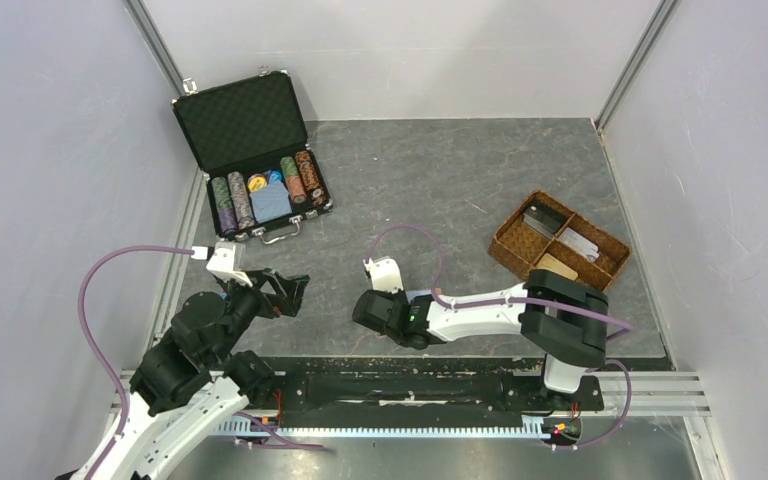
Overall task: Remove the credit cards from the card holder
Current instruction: Remove the credit card from the card holder.
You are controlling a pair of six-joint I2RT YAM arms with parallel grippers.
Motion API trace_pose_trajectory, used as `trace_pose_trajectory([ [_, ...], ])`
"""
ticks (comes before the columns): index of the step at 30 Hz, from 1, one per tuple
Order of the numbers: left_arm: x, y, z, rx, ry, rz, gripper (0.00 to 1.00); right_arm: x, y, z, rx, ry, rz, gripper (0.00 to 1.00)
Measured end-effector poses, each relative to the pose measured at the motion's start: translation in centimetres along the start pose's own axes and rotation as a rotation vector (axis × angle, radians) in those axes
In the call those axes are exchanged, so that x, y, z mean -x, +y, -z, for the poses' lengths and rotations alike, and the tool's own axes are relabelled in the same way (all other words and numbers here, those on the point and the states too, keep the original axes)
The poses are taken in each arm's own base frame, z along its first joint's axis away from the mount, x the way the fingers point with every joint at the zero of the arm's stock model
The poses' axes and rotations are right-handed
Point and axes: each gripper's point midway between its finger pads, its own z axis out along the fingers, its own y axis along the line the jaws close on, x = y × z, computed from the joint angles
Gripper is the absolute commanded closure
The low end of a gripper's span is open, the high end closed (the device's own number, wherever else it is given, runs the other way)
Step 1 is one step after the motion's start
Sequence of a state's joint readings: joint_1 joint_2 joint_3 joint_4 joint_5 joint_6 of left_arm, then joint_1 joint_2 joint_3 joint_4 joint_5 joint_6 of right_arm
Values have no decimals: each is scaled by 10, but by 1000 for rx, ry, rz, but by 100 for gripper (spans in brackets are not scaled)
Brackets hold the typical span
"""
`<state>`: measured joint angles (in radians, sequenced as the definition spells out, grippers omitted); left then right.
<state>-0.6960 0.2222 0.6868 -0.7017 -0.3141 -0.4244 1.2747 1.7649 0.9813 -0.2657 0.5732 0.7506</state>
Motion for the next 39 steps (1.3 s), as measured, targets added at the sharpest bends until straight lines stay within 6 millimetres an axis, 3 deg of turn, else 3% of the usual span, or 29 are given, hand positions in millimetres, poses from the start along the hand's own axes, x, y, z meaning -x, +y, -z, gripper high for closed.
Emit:
trace_pose_trajectory([
  [6,0,0,0,0,0,0,0,0,0,3,58,-35,-45,75],
  [13,-1,0,-1,2,5,-2,0,-1,-6,7,149,-55,-118,99],
  [23,-19,-3,-16,20,113,-19,1,4,-18,26,373,-108,-289,97],
  [26,-38,-10,-27,24,214,6,5,4,-31,26,414,-116,-352,90],
  [32,-86,-25,-44,-1,419,78,8,-9,-55,23,431,-111,-433,89],
  [39,-147,-33,-54,-47,569,184,9,-20,-67,27,467,-121,-491,98],
])
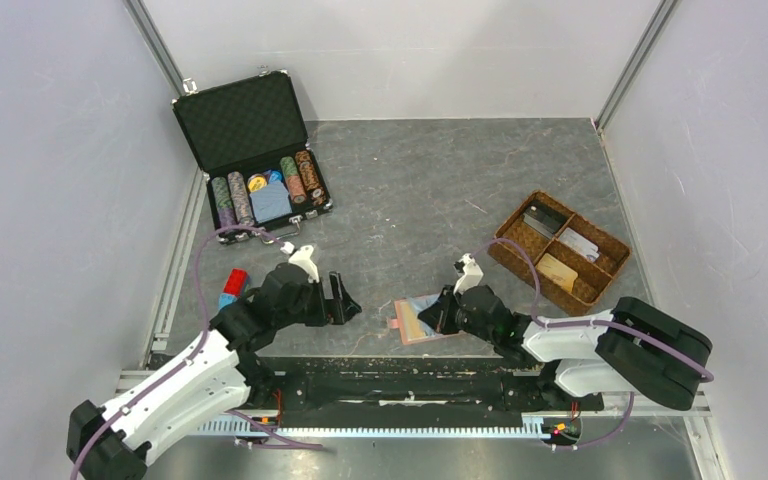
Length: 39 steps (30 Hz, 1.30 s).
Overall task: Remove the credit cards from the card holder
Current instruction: Remove the credit card from the card holder.
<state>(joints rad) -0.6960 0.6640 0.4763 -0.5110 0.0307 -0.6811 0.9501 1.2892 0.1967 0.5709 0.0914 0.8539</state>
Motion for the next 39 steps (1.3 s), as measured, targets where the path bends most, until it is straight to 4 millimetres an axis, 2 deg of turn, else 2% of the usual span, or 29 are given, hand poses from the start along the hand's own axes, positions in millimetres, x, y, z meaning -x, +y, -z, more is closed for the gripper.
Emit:
trace_pose_trajectory([
  [4,-12,-6,-16,-67,18,54,9,-1,6,2,43,3,-18,99],
  [8,-18,-13,-30,-120,31,99,9,3,20,3,106,-4,-37,99],
  [15,-36,-13,-50,-130,109,148,13,4,40,3,194,3,-83,100],
  [21,-45,-16,-53,-154,128,167,18,3,45,2,221,11,-120,100],
  [26,-60,-9,-55,-162,139,212,26,6,49,2,239,-1,-136,100],
  [32,-65,-10,-53,-209,111,253,32,6,49,1,240,0,-154,100],
  [39,-59,-17,-53,-264,66,288,43,7,51,0,251,-3,-177,100],
])
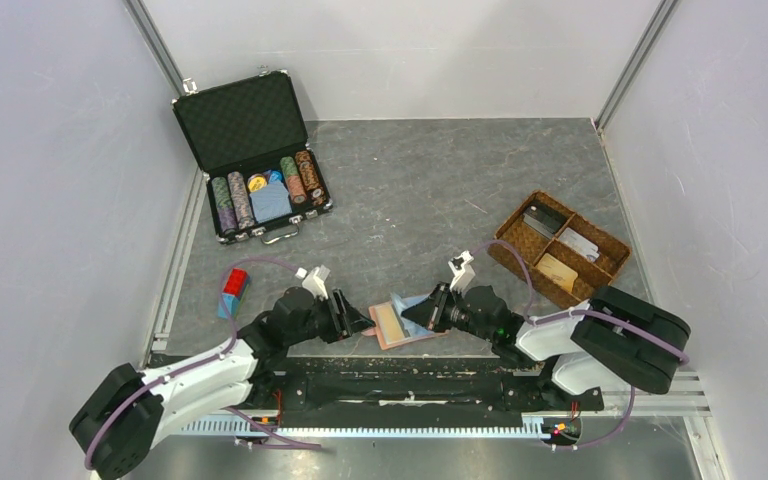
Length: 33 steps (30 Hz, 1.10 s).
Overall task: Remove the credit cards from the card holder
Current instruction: Remove the credit card from the card holder.
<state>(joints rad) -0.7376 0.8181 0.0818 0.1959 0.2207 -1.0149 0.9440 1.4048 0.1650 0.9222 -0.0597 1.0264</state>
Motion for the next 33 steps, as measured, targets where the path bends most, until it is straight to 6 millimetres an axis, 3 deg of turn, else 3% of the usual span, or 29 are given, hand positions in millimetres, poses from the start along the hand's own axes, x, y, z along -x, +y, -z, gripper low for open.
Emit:
trace_pose_trajectory([
  [2,-1,2,-2,1,1,8,51,0,0,-1,3,-1,-6,100],
  [6,-5,5,-5,9,24,26,80,-1,1,-1,7,4,-15,99],
  [8,-6,4,-6,4,28,31,95,-1,1,-1,9,5,-19,93],
  [9,-6,3,-5,0,27,29,98,-2,2,-1,10,8,-20,88],
  [13,-2,-5,-2,-28,12,18,98,-5,-6,1,-23,20,-16,67],
  [18,3,-14,4,-42,-2,-3,98,-2,-31,9,-167,17,49,60],
  [24,2,-13,6,-19,13,-22,98,27,-46,18,-355,-46,191,58],
  [29,-1,-8,6,6,30,-34,98,44,-37,19,-426,-38,298,60],
  [33,2,-11,6,0,27,-53,98,50,-10,16,-391,-33,369,59],
])
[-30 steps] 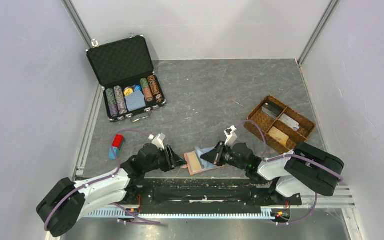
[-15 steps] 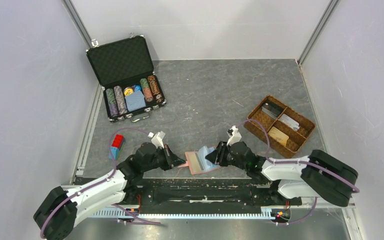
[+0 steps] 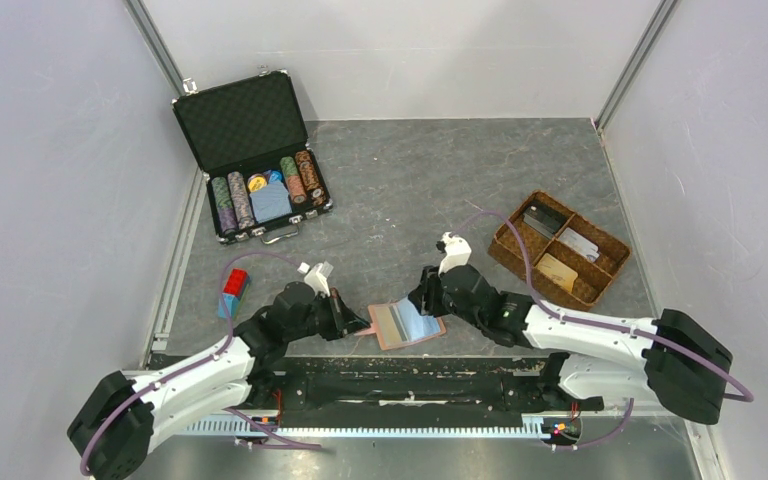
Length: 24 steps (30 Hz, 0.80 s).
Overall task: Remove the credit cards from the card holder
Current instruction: Remove the credit card from the card holder.
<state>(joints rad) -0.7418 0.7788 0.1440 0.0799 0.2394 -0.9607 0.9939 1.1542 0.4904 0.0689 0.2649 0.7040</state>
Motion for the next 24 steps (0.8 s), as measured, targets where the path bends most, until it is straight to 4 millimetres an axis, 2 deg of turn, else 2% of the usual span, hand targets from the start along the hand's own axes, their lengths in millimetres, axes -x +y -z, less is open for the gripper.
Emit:
trace_pose_trajectory([
  [3,1,-1,0,-1,0,-5,98,2,25,4,84,-3,45,54],
  [6,0,0,0,3,2,-5,98,-10,39,1,140,29,71,46],
  [13,0,-1,0,1,5,-6,98,-49,45,-10,145,136,142,40],
  [24,0,-2,0,-3,6,-7,98,-64,69,-15,164,174,204,40],
])
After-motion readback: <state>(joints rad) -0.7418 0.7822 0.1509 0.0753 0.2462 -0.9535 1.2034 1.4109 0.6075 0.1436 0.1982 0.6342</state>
